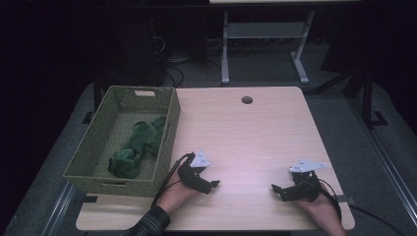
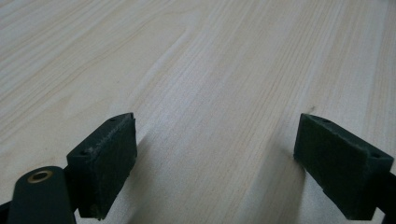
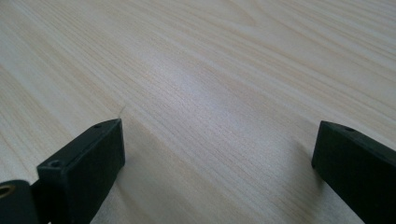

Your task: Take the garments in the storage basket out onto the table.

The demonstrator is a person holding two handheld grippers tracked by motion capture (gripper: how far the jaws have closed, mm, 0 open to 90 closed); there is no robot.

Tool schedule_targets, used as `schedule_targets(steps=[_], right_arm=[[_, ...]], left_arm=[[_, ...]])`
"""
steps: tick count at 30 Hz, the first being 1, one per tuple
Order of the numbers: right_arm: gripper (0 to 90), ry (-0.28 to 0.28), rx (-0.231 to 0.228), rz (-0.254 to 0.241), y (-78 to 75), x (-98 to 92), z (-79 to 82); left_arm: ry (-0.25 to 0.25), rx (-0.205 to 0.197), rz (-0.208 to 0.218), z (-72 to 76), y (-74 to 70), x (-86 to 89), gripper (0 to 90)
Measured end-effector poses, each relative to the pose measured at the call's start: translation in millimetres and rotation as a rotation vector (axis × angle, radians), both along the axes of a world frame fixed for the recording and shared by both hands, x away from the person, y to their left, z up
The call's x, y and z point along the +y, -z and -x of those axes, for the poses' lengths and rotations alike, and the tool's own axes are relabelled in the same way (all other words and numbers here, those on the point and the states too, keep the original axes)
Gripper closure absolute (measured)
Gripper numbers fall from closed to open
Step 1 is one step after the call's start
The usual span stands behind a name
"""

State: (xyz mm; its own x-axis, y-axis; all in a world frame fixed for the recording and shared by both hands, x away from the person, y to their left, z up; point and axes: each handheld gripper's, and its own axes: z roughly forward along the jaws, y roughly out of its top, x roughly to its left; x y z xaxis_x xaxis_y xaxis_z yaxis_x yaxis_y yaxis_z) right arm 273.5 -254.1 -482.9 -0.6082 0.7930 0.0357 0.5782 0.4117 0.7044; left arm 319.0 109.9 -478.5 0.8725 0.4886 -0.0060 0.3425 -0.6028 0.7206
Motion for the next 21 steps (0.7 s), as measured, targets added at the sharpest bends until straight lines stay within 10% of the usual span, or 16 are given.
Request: schedule_targets(steps=[21], right_arm=[[2.2, 0.001, 0.000, 0.000, 0.0, 0.1, 0.0]], left_arm=[[0.021, 0.017, 0.019, -0.1, -10.9, 0.6, 13.2]])
